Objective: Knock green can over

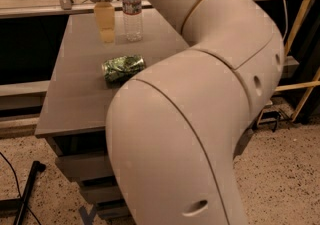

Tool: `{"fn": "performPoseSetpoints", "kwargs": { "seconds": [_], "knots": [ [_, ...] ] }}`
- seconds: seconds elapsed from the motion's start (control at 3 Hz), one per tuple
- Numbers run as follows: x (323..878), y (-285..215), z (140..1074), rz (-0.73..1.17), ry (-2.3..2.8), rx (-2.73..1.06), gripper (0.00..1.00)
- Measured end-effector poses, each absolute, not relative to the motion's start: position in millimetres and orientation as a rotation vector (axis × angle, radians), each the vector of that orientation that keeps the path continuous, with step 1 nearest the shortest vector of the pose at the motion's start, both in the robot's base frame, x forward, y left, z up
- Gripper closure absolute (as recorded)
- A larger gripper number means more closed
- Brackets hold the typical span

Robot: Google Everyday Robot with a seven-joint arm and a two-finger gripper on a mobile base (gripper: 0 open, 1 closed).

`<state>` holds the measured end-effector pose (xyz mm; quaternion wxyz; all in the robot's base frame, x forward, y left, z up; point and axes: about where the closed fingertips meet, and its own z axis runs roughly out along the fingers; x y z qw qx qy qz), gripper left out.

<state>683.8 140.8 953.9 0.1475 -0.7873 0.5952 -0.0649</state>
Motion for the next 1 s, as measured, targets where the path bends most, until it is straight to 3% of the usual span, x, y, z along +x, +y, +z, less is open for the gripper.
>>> {"fn": "performPoseSetpoints", "kwargs": {
  "seconds": [0.67,1.0],
  "knots": [
    [664,10,1001,-0.256,1.885,-2.062,0.00],
    [664,10,1001,-0.256,1.885,-2.062,0.00]
  ]
}}
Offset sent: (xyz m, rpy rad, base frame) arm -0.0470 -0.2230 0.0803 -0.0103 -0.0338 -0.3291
